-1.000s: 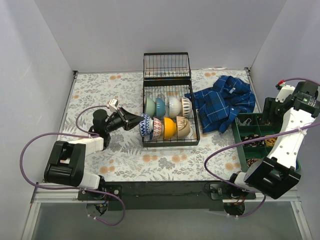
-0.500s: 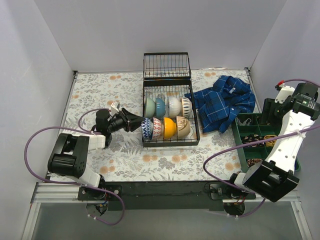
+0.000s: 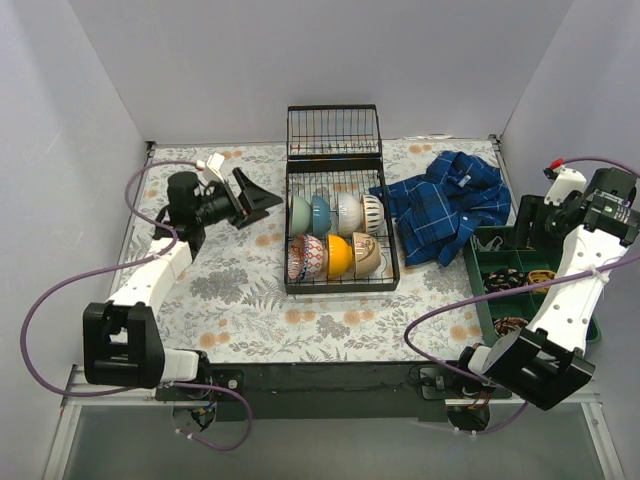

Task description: Load the bowls into the dish rack

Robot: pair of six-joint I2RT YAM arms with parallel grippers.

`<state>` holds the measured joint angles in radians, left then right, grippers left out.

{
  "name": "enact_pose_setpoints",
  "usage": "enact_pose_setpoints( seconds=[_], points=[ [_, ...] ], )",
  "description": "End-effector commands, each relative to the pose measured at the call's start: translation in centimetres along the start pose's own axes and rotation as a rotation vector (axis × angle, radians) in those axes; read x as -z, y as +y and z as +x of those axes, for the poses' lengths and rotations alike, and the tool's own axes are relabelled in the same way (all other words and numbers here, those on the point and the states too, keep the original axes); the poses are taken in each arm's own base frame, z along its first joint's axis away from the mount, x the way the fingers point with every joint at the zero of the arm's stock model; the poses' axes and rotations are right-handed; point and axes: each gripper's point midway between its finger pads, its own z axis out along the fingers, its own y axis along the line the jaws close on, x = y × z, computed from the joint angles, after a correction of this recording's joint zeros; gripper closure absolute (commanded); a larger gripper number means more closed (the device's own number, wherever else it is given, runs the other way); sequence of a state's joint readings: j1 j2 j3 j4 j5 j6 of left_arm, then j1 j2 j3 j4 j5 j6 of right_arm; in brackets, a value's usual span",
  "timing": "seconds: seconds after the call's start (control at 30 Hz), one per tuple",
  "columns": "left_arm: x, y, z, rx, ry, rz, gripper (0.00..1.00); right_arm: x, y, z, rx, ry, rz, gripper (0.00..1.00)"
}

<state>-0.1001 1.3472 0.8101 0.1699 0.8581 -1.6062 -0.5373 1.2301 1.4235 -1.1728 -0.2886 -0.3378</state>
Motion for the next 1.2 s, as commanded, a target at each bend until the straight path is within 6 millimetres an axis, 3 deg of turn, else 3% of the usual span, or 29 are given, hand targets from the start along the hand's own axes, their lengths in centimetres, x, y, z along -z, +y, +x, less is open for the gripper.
enact_pose_setpoints(
  seconds=[0.0, 0.03, 0.07, 0.1, 0.13, 0.17, 0.33, 0.43, 0.47, 0.63, 0.77, 0.97, 1.17],
  points=[
    [3.8, 1.0, -3.7, -0.456, -0.085, -0.304, 0.02, 0.2, 2.4, -0.2, 0.088, -0.070, -0.132, 0.30],
    [4.3, 1.4, -4.5, -0.526, -0.103, -0.353, 0.02, -0.1, 2.6, -0.3, 0.100, -0.083, -0.144, 0.29],
    [5.0, 1.8, -5.4, -0.617, -0.118, -0.406, 0.02, -0.2, 2.9, -0.3, 0.108, -0.094, -0.166, 0.20],
    [6.2, 3.3, -6.9, -0.642, -0.168, -0.537, 0.02, 0.0, 3.0, -0.4, 0.125, -0.119, -0.161, 0.17],
    [6.8, 3.5, -7.7, -0.672, -0.188, -0.583, 0.02, -0.6, 2.7, -0.6, 0.124, -0.142, -0.147, 0.13],
    [7.5, 4.0, -8.4, -0.718, -0.196, -0.636, 0.02, -0.6, 2.2, -0.8, 0.119, -0.159, -0.115, 0.01],
    [10.3, 6.1, -10.0, -0.701, -0.259, -0.759, 0.02, 0.3, 1.6, -2.2, 0.085, -0.259, -0.024, 0.01],
    [9.7, 7.3, -9.6, -0.656, -0.214, -0.761, 0.02, 2.0, 2.1, -3.5, 0.152, -0.339, 0.006, 0.02],
    [9.3, 6.6, -9.9, -0.652, -0.213, -0.730, 0.02, 2.3, 2.6, -3.7, 0.205, -0.353, 0.017, 0.01],
    [8.5, 5.9, -11.1, -0.618, -0.190, -0.636, 0.02, 0.8, 3.8, -5.5, 0.284, -0.387, 0.104, 0.02],
    [8.8, 5.7, -13.0, -0.695, -0.193, -0.681, 0.02, -1.0, 7.7, -7.6, 0.323, -0.426, 0.067, 0.02],
    [8.9, 3.9, -16.1, -0.797, -0.215, -0.707, 0.02, -1.5, 13.8, -10.9, 0.360, -0.492, -0.055, 0.02],
    [9.2, 1.7, -19.2, -0.877, -0.255, -0.733, 0.02, -2.2, 16.9, -13.2, 0.452, -0.529, -0.071, 0.01]
  ],
)
